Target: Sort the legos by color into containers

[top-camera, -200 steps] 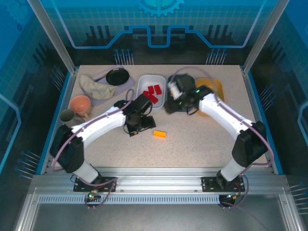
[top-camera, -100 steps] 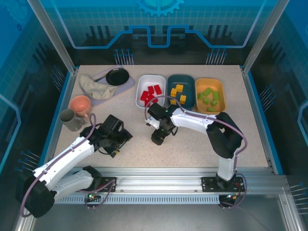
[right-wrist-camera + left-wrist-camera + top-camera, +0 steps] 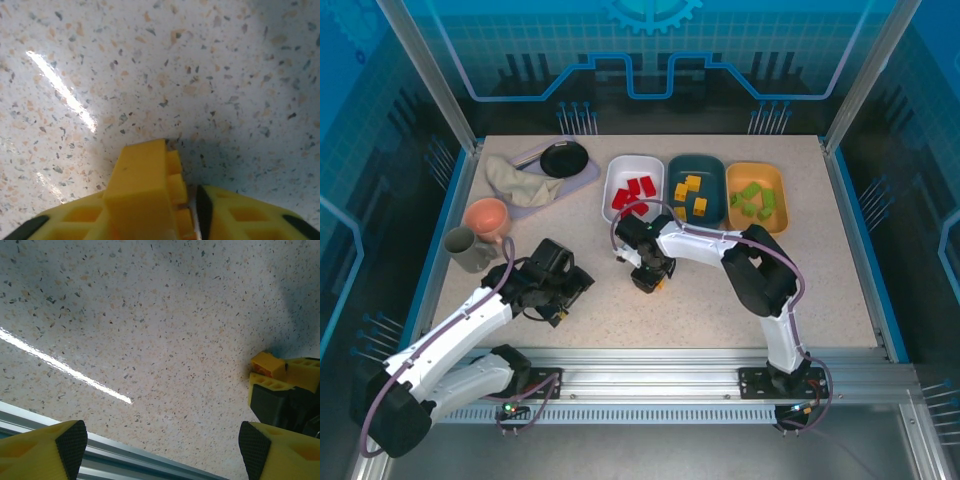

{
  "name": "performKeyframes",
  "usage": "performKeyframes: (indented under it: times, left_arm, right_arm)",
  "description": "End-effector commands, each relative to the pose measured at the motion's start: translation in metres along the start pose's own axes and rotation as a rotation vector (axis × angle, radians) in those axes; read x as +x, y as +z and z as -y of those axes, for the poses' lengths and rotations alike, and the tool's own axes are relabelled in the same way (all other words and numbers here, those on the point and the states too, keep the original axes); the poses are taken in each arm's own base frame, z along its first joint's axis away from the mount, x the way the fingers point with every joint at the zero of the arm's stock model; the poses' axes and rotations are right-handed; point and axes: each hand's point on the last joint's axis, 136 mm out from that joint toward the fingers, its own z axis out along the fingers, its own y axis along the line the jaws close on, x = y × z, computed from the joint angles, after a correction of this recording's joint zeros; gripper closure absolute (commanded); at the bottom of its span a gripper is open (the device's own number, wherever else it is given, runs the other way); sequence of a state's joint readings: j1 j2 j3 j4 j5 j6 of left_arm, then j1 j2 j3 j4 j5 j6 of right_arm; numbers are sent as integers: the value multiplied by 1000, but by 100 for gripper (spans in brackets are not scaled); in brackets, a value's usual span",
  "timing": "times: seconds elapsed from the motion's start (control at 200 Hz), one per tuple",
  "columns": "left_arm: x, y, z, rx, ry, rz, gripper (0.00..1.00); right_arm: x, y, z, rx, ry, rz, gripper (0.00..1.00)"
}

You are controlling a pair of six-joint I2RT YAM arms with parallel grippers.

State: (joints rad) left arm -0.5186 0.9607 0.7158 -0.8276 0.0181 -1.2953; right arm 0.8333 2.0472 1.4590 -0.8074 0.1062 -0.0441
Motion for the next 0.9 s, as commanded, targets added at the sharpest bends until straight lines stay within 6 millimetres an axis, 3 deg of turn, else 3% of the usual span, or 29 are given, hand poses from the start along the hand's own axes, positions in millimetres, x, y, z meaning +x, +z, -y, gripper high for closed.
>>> performKeyframes:
  times: [0.0,0.11,0.205,0.325,0.435,0.555,0.69,0.83,0.895]
  left_arm:
    - [-6,-8,5,-1,42,23,17]
    - [-9,-12,14,-19,92,31,18]
    - [-12,-16,30,-6,143,34,18]
    - [-17,-23,66,43,226,50,18]
    - [-25,-29,104,90,292,72,18]
    - [-31,-28,143,122,339,79,18]
    - [-39,-23,179,158,363,85,18]
    - [-51,-19,209,198,388,102,18]
    - [-57,-17,216,199,392,108,18]
  right_arm:
    - [2,-8,-5,13,0,-2,69]
    - [-3,-28,0,30,28,56,80]
    - [-10,-59,17,55,93,130,84]
    - [-9,-99,64,132,257,209,86]
    - [0,-119,123,215,450,235,86]
    - [6,-123,185,323,610,207,86]
    - [3,-112,247,400,756,158,86]
    - [-6,-98,291,441,838,129,86]
    - [-8,-79,305,464,849,98,85]
